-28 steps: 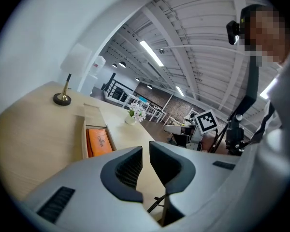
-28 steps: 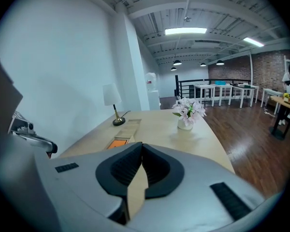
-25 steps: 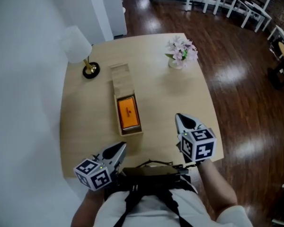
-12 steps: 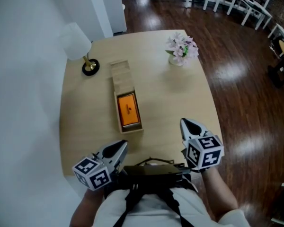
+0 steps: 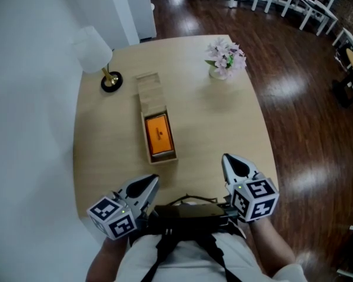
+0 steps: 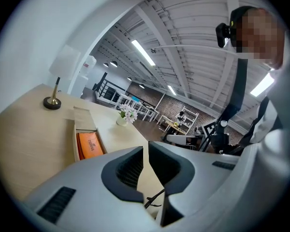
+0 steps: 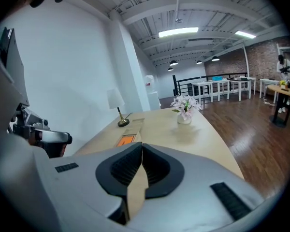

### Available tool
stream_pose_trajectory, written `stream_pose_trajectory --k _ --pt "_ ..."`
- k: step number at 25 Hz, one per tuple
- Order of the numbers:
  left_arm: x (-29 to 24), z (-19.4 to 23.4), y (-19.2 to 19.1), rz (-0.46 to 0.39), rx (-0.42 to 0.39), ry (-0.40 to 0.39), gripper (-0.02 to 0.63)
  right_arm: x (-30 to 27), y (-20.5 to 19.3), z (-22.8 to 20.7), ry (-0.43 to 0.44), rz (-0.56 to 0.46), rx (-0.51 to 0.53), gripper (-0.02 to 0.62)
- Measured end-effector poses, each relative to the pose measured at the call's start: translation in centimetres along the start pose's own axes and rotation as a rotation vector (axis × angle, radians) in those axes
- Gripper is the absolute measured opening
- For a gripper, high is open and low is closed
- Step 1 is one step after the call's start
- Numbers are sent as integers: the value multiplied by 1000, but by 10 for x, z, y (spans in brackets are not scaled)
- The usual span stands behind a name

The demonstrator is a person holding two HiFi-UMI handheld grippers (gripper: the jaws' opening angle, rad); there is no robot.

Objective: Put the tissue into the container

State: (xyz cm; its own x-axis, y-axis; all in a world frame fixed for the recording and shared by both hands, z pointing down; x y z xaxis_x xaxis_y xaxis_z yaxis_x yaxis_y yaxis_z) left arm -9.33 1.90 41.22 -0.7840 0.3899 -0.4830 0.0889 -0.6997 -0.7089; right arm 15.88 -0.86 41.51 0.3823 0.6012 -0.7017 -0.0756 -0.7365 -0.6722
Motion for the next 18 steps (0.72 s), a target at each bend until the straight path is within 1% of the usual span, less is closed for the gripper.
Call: stream_pose_trajectory --k 3,6,8,12,13,18 --pt "2 -3 1 4 -7 -10 26 4 -3 5 -16 2 29 3" --pt "3 -6 1 8 -13 -21 26 7 -5 7 -15 -8 47 3" --pt "3 -9 1 12 -18 -27 11 10 -8 8 -8 -9 49 3" --pt "2 -11 -1 18 -24 -23 10 14 -10 10 4 -11 52 2" --pt "2 -10 -1 19 -23 -21 0 14 -10 11 4 -12 53 2" --pt "1 -11 -3 33 -34 -16 0 17 -11 15 -2 -27 49 2"
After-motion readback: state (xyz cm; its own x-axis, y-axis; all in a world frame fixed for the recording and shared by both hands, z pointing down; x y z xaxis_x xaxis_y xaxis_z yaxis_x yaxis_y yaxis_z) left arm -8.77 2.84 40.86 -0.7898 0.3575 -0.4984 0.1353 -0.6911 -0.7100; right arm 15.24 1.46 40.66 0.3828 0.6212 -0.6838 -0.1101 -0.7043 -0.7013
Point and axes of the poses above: the fingertips, and each gripper's own axes: x backward along the fingers, z to its left, y out of its top, the point moved 6 cm from there along x, backward along the fingers, and after that the axes turned 14 degrees about z, right-handed, at the moved point
